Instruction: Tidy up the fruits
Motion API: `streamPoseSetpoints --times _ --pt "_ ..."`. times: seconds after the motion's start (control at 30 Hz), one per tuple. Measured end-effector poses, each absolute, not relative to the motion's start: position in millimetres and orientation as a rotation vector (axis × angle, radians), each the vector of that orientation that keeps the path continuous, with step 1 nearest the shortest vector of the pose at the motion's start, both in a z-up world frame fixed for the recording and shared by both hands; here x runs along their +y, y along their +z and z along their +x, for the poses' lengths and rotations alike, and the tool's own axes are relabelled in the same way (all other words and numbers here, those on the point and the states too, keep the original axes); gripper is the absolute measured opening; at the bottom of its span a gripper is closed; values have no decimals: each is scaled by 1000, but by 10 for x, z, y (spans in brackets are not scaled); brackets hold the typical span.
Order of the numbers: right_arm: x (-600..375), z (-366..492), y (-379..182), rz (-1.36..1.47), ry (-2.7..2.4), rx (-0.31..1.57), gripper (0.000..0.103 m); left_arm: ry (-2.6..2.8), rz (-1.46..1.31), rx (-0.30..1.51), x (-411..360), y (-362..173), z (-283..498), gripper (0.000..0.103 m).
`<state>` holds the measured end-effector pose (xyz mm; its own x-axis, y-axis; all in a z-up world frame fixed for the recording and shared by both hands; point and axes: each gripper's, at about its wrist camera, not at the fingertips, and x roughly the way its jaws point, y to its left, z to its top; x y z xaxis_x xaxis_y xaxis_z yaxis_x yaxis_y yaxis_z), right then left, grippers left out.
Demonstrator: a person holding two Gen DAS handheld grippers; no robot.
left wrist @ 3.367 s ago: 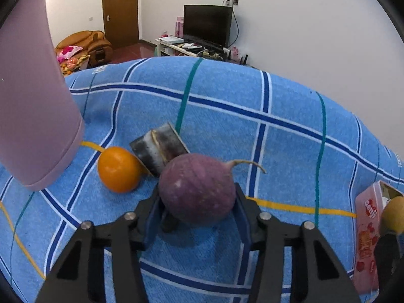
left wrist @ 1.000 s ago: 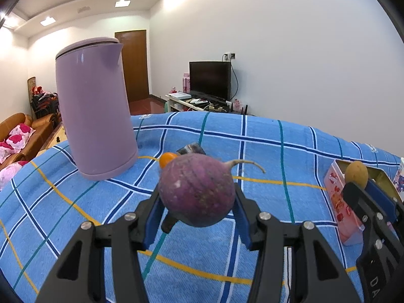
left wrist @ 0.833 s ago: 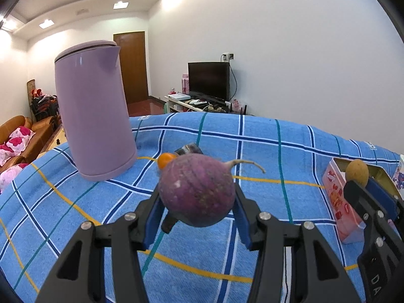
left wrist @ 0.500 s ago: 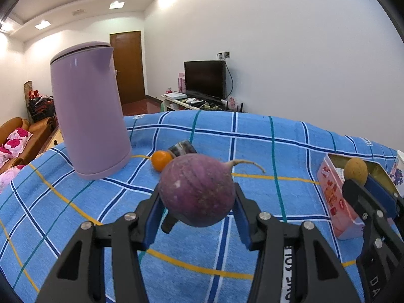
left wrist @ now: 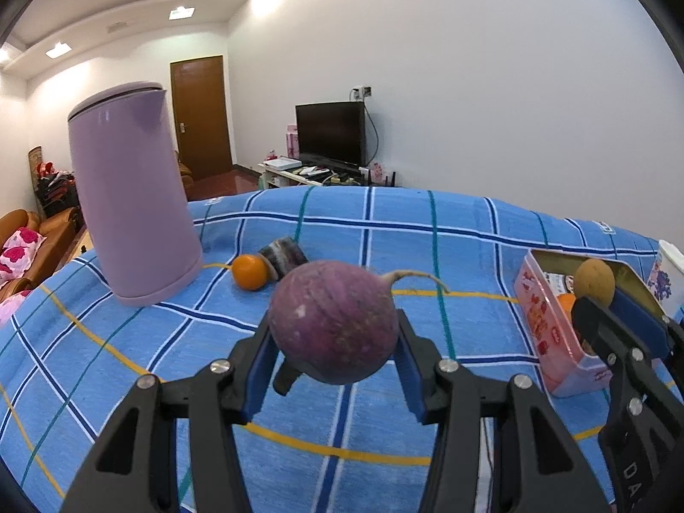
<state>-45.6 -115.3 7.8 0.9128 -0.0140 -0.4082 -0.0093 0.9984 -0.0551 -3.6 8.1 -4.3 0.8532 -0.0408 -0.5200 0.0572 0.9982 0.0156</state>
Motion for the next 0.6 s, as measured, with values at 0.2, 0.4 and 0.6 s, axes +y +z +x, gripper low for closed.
streamPoseSetpoints --times 0.2,0.4,0.6 --pt "-1272 -504 89 -56 -23 419 27 -85 36 537 -16 -27 -87 53" --pt "-1394 -520 99 -50 -39 422 27 -114 37 524 -122 5 -147 53" --pt "-1484 -563 118 -51 -48 414 27 -135 44 517 -234 44 -177 53"
